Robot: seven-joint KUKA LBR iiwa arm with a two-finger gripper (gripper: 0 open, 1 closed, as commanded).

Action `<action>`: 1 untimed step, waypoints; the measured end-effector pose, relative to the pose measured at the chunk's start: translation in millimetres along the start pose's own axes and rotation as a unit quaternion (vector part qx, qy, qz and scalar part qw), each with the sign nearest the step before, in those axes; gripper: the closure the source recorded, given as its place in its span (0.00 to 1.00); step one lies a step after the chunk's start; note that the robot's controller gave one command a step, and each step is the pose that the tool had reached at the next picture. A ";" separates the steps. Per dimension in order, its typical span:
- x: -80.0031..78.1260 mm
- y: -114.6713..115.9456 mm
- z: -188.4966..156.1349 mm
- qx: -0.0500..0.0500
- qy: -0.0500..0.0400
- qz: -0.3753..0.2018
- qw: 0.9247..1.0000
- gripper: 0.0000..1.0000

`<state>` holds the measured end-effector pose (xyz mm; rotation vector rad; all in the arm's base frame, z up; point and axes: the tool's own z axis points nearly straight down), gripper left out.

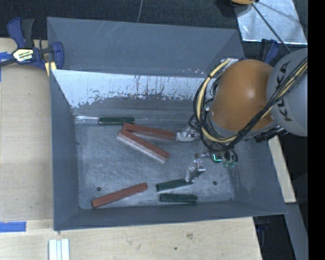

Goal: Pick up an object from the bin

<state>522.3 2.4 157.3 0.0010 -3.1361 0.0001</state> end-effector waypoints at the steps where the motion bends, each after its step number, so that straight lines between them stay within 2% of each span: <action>1: -1.9 0.0 -4.1 0.000 -0.004 0.000 1.000 0.00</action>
Offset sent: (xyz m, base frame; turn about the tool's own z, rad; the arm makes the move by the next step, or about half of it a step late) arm -0.0025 0.0101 -0.0873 -0.1139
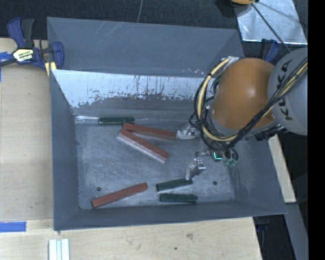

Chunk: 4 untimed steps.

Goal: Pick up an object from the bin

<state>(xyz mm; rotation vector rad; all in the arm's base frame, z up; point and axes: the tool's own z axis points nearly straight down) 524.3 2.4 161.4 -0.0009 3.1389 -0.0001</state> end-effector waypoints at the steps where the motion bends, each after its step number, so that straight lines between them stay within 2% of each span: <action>1: 0.2 4.3 43.8 0.000 -0.003 -0.028 1.000 0.00; 2: 21.1 18.4 82.0 -0.001 -0.012 0.067 0.998 1.00; 3: 21.1 18.4 82.0 -0.001 -0.012 0.067 0.998 1.00; 4: 9.4 15.5 -63.1 0.000 0.000 0.052 0.999 1.00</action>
Offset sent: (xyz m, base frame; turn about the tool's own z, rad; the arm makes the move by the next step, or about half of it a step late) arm -0.0281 0.0194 -0.0879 0.1319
